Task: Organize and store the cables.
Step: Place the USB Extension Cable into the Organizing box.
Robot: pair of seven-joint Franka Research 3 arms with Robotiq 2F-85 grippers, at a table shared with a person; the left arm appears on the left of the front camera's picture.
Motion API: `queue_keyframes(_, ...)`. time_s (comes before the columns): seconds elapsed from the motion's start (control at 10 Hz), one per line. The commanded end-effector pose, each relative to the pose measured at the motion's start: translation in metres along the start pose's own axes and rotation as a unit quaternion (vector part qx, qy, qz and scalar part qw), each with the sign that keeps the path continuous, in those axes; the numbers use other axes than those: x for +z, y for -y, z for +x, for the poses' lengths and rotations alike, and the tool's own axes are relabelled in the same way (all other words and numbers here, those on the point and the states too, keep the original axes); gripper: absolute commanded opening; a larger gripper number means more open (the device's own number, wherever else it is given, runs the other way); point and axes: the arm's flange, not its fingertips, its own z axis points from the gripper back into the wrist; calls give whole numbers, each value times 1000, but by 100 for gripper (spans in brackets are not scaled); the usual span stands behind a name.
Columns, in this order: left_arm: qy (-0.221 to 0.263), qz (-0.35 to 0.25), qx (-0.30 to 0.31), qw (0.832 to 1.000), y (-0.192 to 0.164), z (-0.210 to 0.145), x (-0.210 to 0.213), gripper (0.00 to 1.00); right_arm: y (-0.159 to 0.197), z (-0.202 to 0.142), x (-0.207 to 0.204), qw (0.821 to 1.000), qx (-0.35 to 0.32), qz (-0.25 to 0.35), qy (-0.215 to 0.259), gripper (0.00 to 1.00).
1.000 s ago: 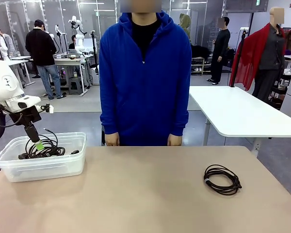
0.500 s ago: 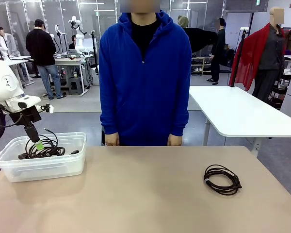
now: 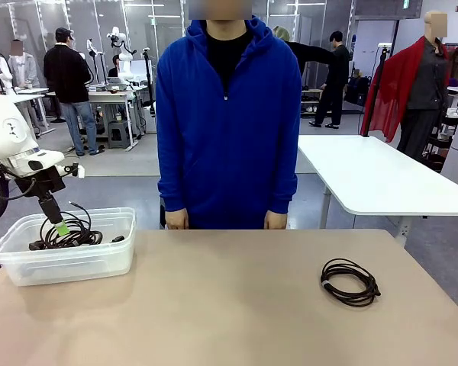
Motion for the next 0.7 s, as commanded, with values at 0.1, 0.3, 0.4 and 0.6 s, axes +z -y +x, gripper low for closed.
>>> queue_keyframes(0.1, -4, -6, -21, 1000, 60, -18, 22, 100, 0, 21, -32, 996, -67, -52, -14, 100)
queue_keyframes(0.3, 9, -3, -39, 999, 93, -31, 34, 100, 16, 40, -42, 994, -89, -57, -36, 100)
queue_keyframes(0.4, 33, 1, -39, 999, 118, -39, 45, 100, 17, 46, -44, 992, -104, -56, -45, 100)
queue_keyframes(0.6, 79, 39, -14, 996, 160, -47, 51, 100, 24, 59, -55, 987, -119, -80, -67, 100)
